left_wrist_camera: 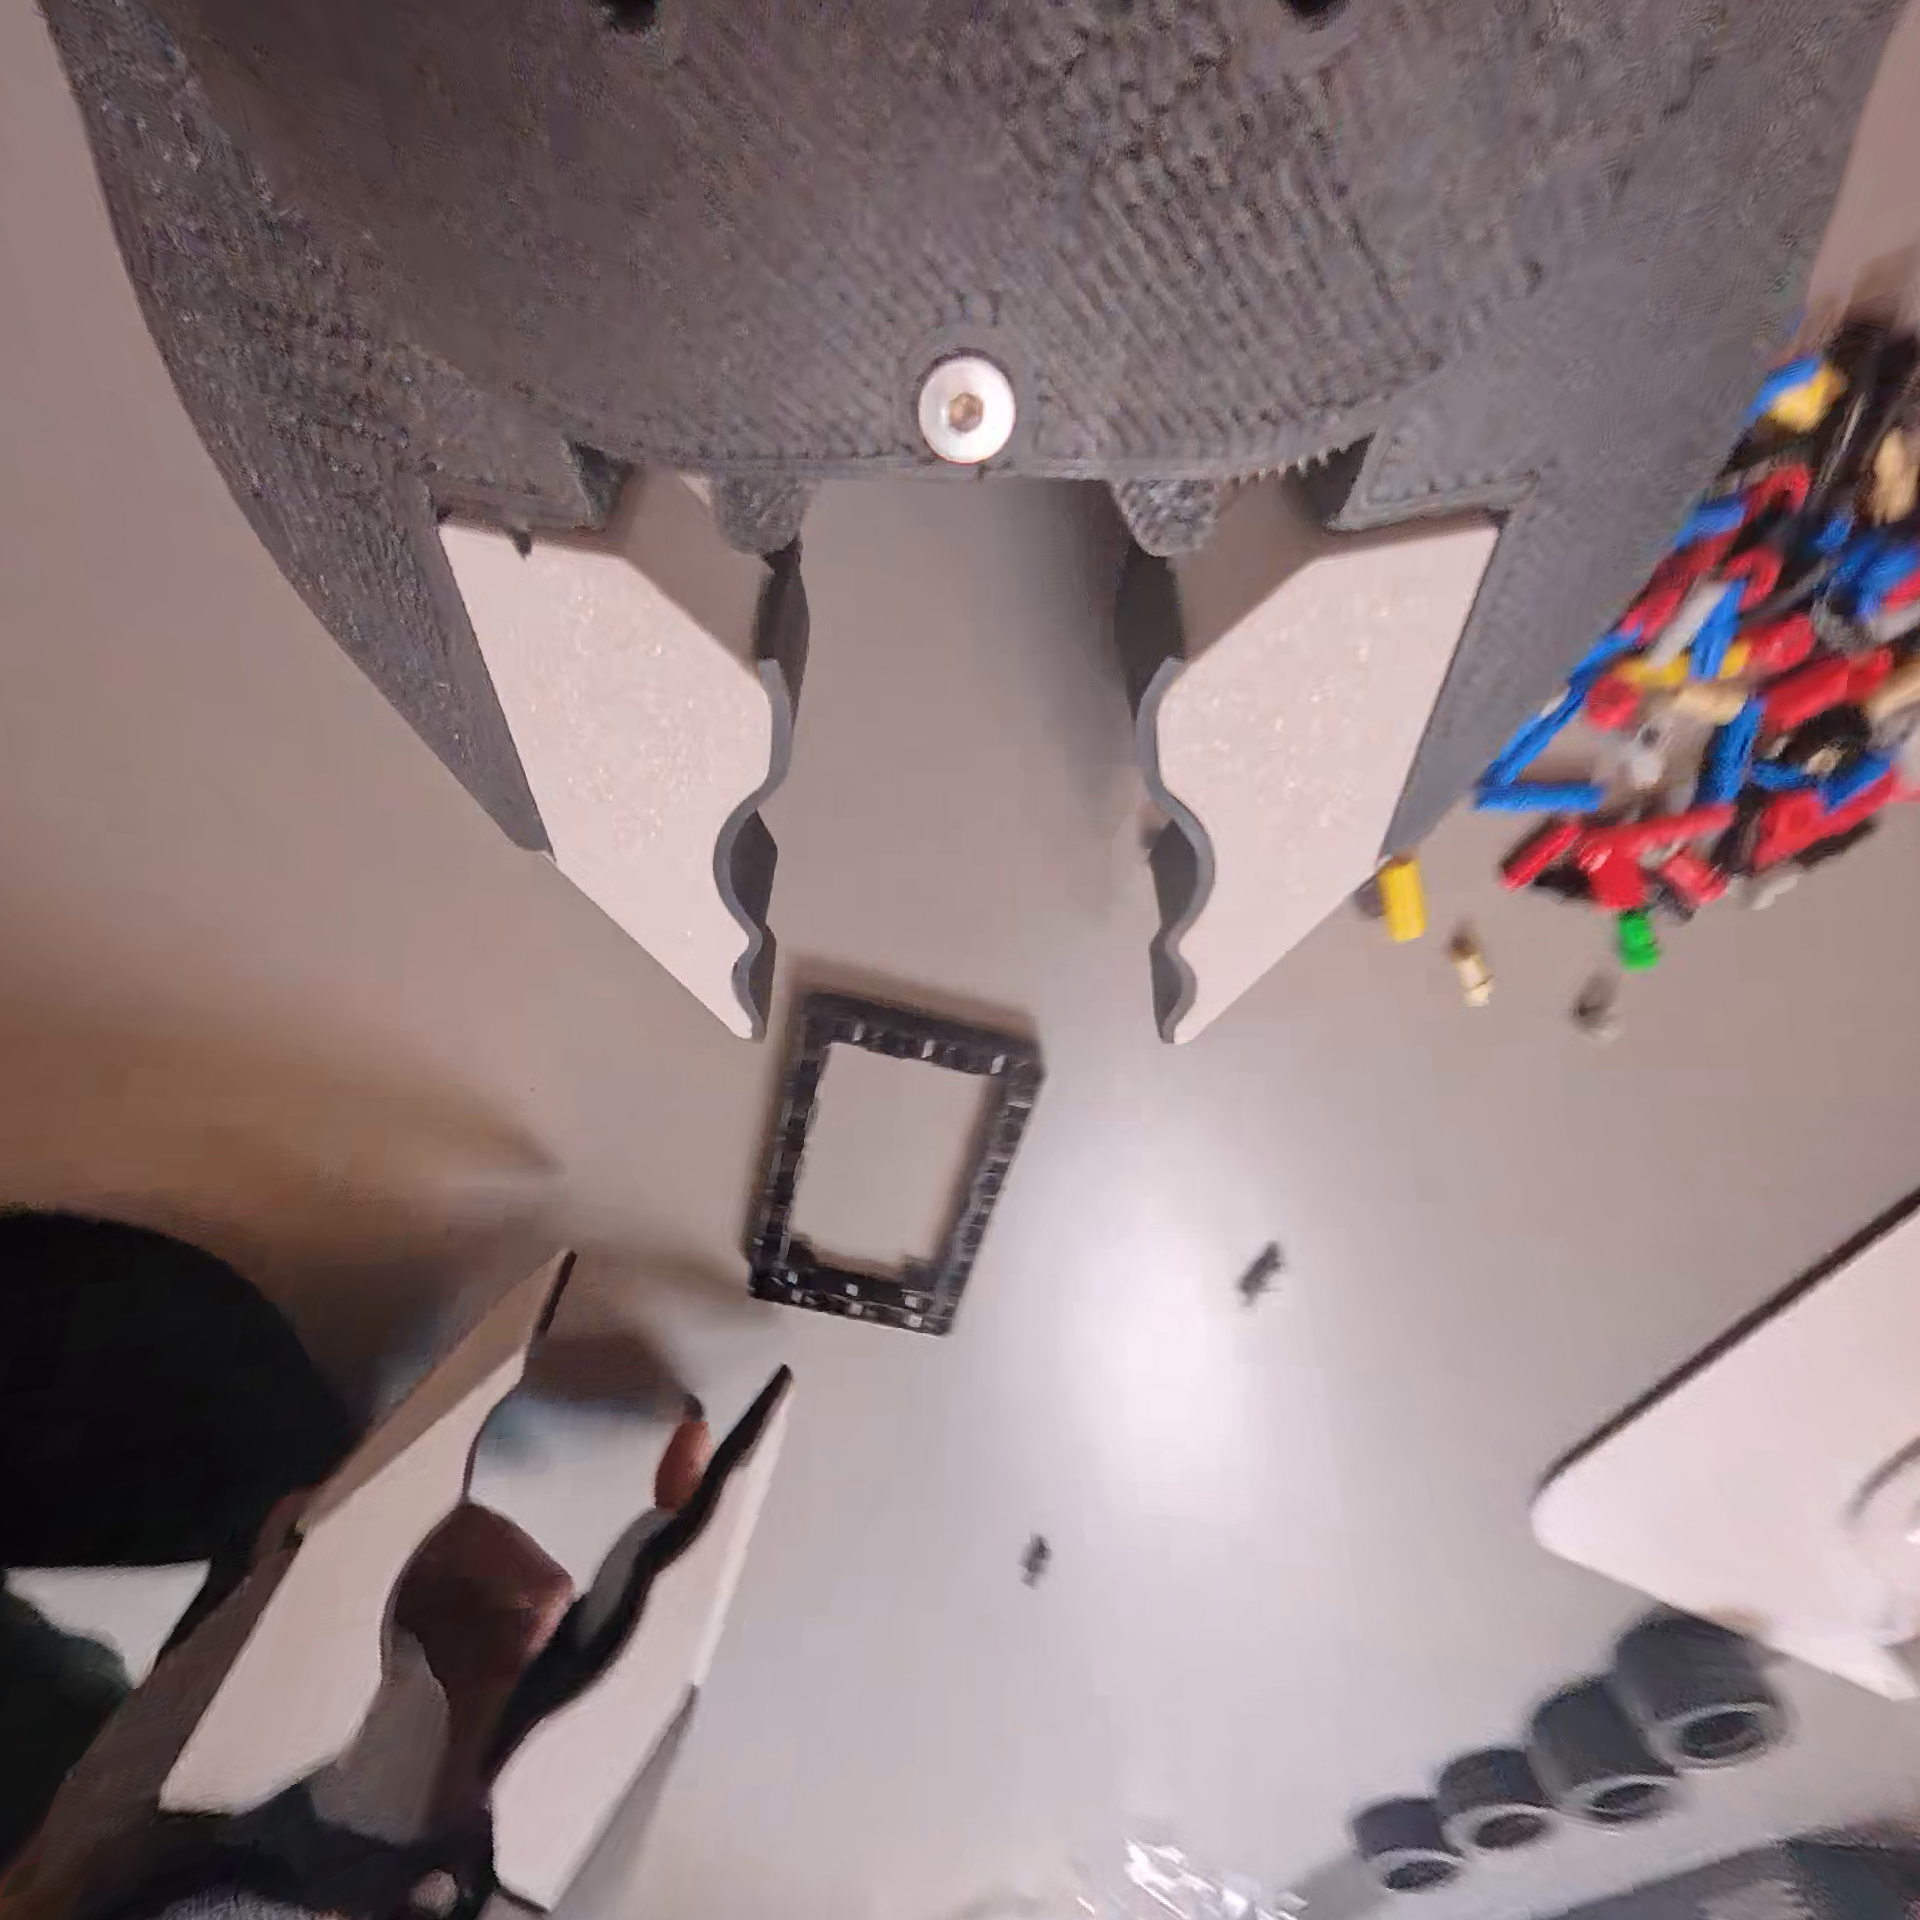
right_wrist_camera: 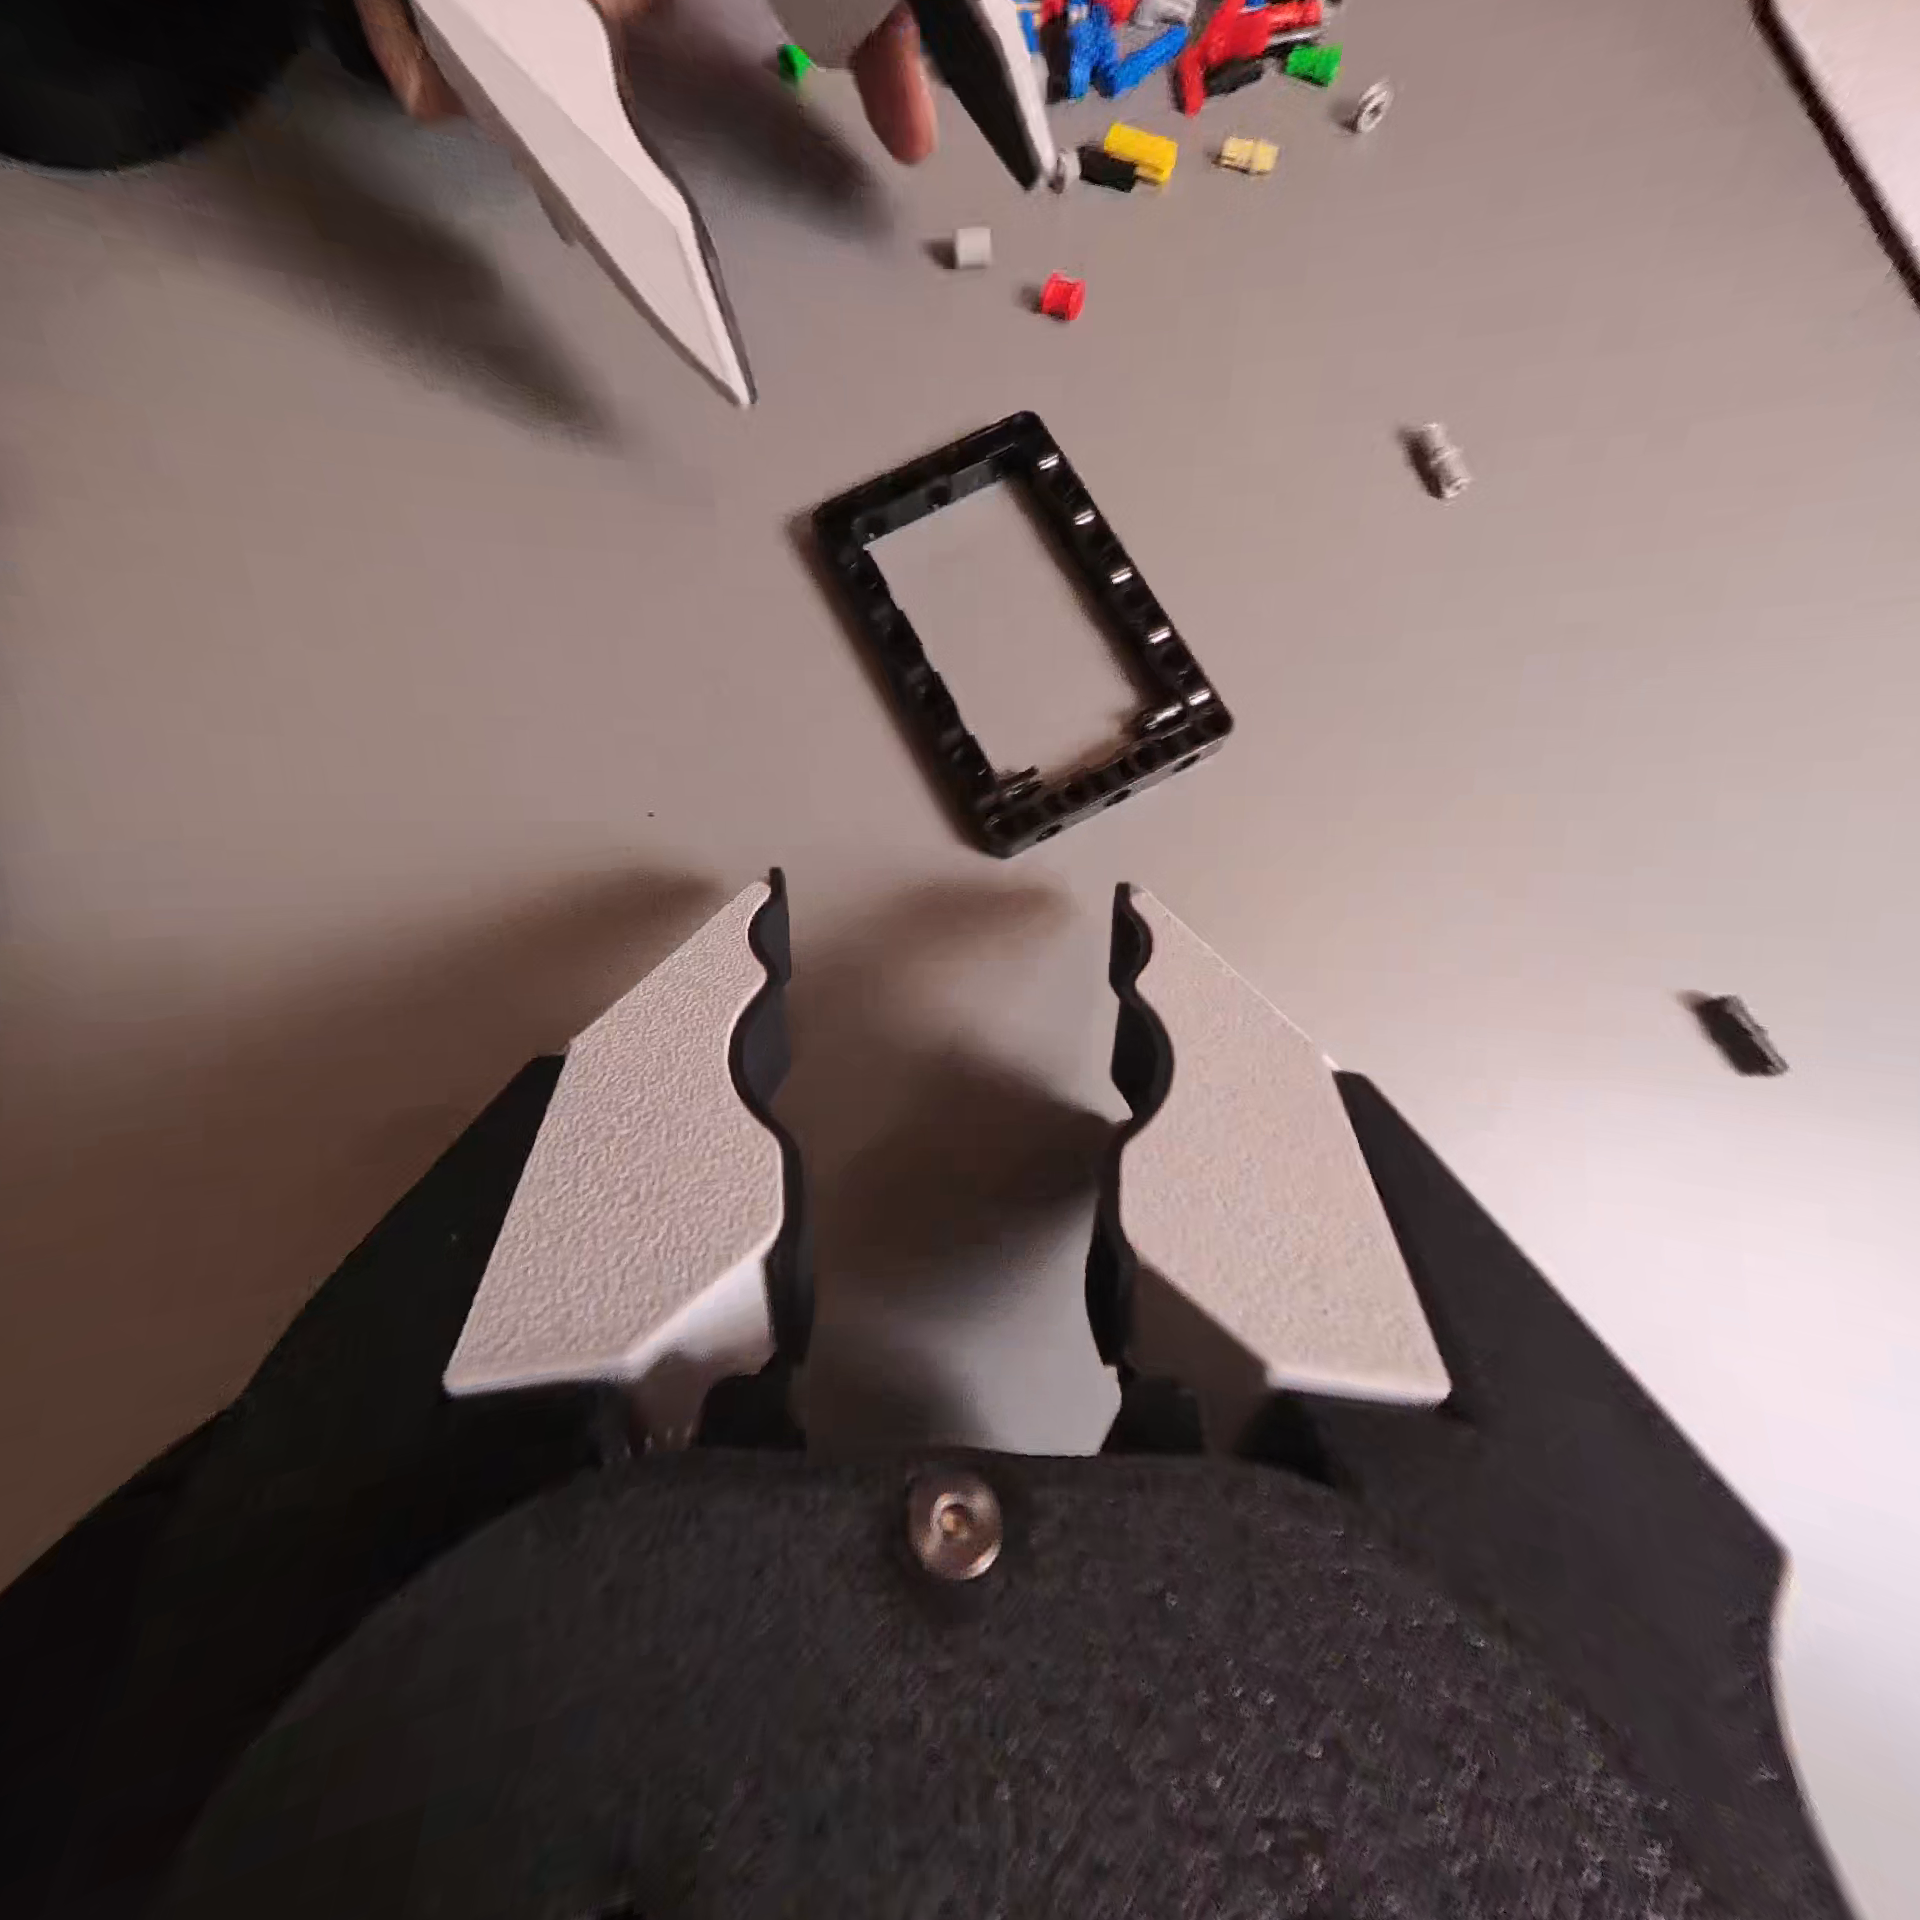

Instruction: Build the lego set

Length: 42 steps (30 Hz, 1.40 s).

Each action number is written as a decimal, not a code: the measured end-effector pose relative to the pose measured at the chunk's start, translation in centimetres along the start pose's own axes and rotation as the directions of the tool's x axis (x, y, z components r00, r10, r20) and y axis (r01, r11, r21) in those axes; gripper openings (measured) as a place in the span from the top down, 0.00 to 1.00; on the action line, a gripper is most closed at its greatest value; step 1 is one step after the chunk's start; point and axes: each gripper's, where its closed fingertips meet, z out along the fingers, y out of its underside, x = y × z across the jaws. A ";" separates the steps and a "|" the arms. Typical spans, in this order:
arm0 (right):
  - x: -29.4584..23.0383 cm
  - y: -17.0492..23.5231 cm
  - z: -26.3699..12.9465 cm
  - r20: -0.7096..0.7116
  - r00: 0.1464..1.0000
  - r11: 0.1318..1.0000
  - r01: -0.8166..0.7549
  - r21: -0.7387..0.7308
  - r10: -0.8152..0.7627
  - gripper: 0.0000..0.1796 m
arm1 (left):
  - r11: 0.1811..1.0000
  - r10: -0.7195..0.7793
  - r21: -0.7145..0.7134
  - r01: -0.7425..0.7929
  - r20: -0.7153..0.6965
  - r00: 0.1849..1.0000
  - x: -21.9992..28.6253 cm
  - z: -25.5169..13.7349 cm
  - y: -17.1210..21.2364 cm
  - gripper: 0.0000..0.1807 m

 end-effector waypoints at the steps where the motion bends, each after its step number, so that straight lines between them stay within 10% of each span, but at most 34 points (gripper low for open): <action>1: -0.3 0.0 0.0 0.015 1.000 1.000 0.000 0.009 0.000 0.67 | 0.998 0.044 -0.038 -0.044 -0.019 0.999 0.7 0.7 0.1 0.60; 11: 0.4 -1.2 -1.4 -0.075 0.995 0.992 -0.060 0.107 0.068 0.74 | 0.928 0.197 -0.282 -0.245 -0.186 0.963 3.0 4.8 0.4 0.68; 23: 3.7 -4.6 -0.9 -0.346 0.861 0.909 -0.264 0.324 0.373 0.93 | 0.833 0.553 -0.228 -0.504 0.380 0.742 -2.7 2.0 -5.0 0.68; 42: 8.3 -8.8 1.6 -0.595 0.739 0.942 -0.166 0.291 0.314 1.00 | 0.785 0.599 -0.249 -0.567 0.538 0.593 -2.2 -0.9 -9.5 0.69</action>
